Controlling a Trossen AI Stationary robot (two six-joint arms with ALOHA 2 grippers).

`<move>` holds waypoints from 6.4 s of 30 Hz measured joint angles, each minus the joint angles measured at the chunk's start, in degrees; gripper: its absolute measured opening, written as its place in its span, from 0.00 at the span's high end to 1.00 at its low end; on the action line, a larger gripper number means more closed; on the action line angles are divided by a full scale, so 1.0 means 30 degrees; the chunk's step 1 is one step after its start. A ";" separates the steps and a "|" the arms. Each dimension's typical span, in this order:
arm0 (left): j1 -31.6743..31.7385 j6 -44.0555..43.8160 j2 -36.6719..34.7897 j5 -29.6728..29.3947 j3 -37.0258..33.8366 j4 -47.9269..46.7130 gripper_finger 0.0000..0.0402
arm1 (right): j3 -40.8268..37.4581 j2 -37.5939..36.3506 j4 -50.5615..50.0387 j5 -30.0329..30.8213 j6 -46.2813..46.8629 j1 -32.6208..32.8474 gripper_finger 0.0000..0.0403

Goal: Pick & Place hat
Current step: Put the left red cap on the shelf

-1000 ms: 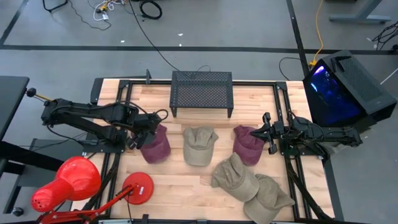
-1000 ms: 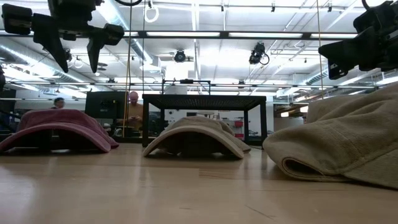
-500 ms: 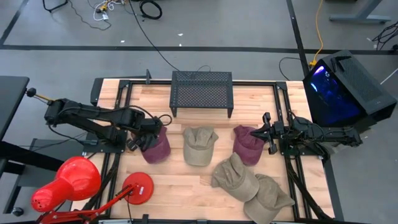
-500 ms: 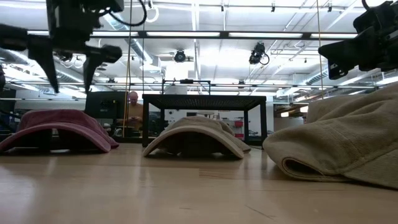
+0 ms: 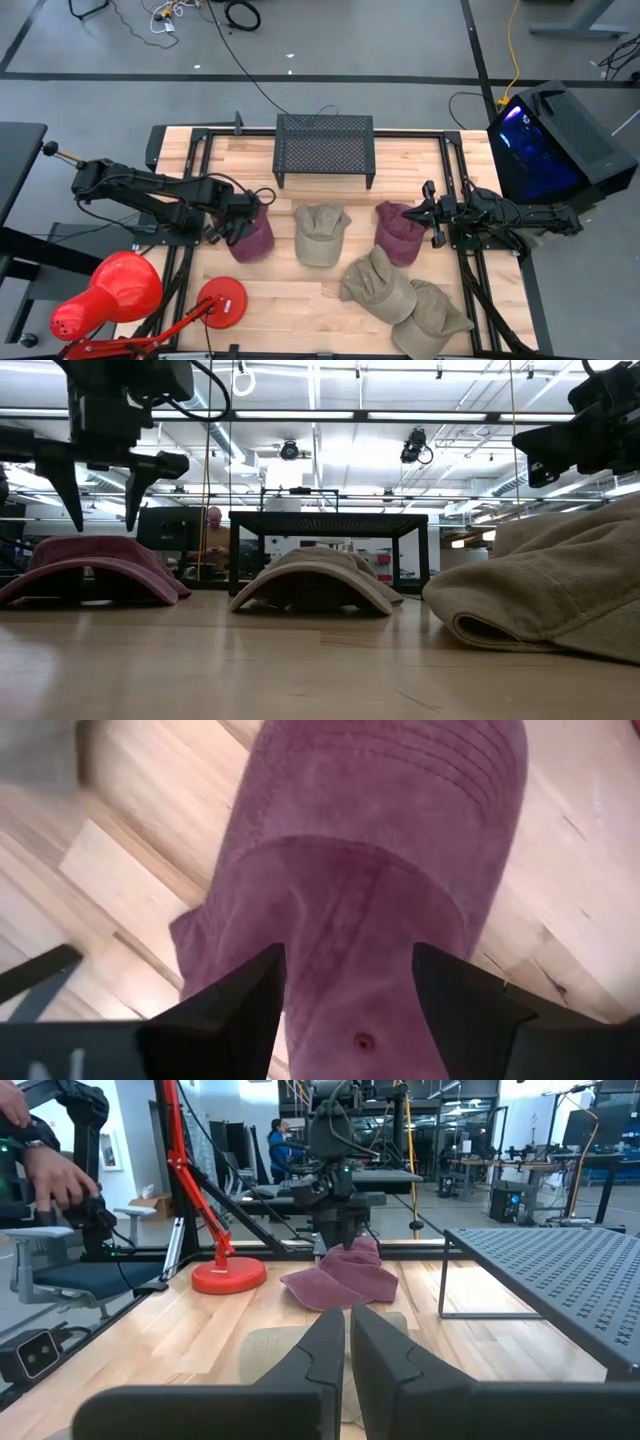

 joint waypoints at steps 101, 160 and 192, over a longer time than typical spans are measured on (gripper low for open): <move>-0.0007 -0.1013 0.3550 0.0175 0.1834 -0.1384 0.98 | 0.0000 0.0004 0.0000 0.0000 0.0000 0.0002 0.93; 0.0291 -0.0321 0.3537 -0.2455 1.2050 -0.7911 0.99 | 0.0000 -0.0003 0.0003 0.0000 0.0000 0.0004 0.93; 0.0358 0.8730 0.6980 -0.0610 1.1861 -0.7423 0.99 | 0.0000 0.0004 0.0007 0.0000 0.0000 -0.0003 0.93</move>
